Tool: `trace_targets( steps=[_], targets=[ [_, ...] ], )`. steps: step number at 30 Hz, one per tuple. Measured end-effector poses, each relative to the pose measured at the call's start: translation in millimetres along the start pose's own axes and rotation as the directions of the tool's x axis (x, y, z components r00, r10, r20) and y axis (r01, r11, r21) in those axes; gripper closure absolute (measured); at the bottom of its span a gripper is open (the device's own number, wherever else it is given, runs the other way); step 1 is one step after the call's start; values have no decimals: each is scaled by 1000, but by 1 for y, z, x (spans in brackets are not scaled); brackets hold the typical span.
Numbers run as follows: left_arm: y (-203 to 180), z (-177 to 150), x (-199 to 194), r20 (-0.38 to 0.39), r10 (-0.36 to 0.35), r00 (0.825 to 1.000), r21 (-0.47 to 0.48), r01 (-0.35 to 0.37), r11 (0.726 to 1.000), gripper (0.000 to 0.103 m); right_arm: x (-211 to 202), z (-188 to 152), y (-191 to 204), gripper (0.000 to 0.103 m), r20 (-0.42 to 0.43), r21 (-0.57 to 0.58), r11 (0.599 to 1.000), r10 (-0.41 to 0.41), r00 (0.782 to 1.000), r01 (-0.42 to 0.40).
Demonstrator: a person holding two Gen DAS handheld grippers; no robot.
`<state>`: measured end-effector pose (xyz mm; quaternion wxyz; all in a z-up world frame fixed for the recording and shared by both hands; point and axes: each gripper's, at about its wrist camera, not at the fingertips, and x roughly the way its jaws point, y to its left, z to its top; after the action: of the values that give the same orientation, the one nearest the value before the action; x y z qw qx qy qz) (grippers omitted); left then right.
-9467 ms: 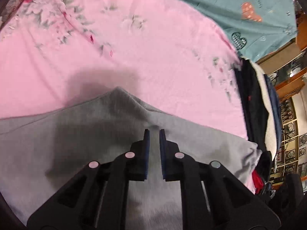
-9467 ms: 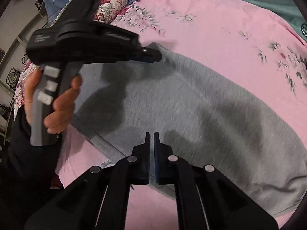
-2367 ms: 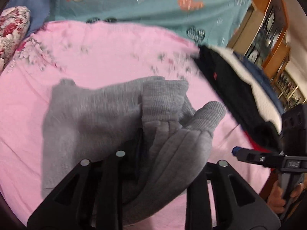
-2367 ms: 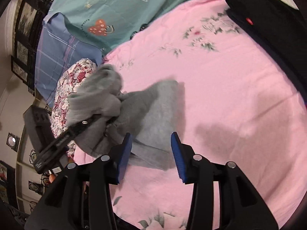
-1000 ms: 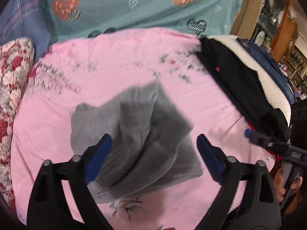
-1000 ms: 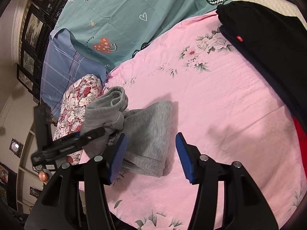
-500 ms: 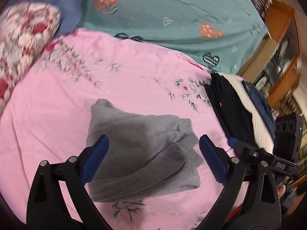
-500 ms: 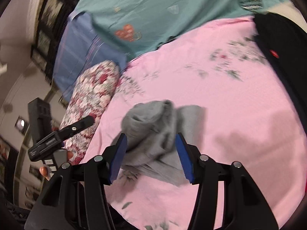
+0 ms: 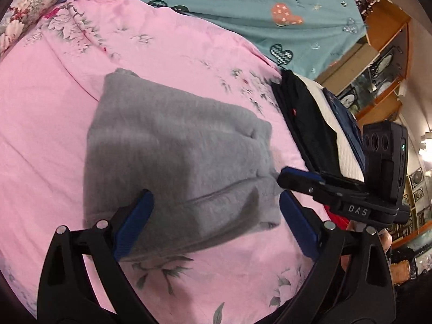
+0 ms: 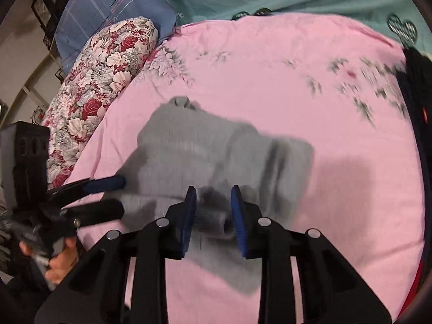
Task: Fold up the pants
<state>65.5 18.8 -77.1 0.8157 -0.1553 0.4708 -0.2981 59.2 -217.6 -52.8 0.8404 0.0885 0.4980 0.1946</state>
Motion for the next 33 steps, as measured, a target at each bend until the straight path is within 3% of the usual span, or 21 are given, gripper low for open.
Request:
trace_targets(
  steps=[2,5,8,12,14,15,16,17,18,20,23,26,27,28,29,33],
  targets=[
    [-2,-6,6,5,4,1000,29,-4,1000,8,0,-14,-4,74,-23,16,1000,-10,1000,10],
    [1,-13,27,-36,53,998,40,-51,998,8,39,-30,-10,73,-119,18,995,-91,989,94],
    [-8,-22,8,2,46,999,92,-46,995,8,41,-23,-5,74,-144,4,992,-124,982,126],
    [-8,-31,-16,30,-4,1000,109,1,994,8,-5,5,32,73,-36,-100,978,-189,981,185],
    [2,-30,-12,6,-34,999,70,33,997,8,-24,26,50,68,37,-124,982,-137,990,140],
    [5,-28,-10,0,-46,999,52,46,998,8,-27,39,60,57,60,-141,982,-118,991,126],
    [8,-27,-9,0,-56,998,41,56,998,8,-27,51,70,52,79,-155,980,-111,991,122],
    [8,-27,-8,1,-58,998,41,58,998,8,-22,67,82,52,86,-170,980,-89,992,102],
    [7,-27,-7,1,-56,998,45,56,997,8,-12,82,92,52,62,-190,980,-45,997,57],
    [5,-26,-6,1,-51,999,51,51,997,8,30,111,112,52,-63,-209,974,71,996,-82],
    [7,-27,-3,-4,-60,998,52,60,997,8,105,135,134,68,-229,-231,970,23,973,-77],
    [12,-26,4,-12,-66,998,48,66,997,7,174,140,125,85,-333,-229,971,-140,933,64],
    [13,-29,5,-14,-59,998,54,60,997,7,190,138,116,100,-337,-227,967,-187,923,113],
    [14,-29,10,-20,-44,999,59,46,997,7,205,138,110,103,-338,-225,964,-213,917,141],
    [14,-30,14,-28,-37,999,60,39,997,7,214,137,102,103,-344,-191,974,-186,920,126],
    [-1,-36,11,-17,2,1000,113,0,994,7,209,139,108,103,-312,-208,966,-216,925,156]
  ],
)
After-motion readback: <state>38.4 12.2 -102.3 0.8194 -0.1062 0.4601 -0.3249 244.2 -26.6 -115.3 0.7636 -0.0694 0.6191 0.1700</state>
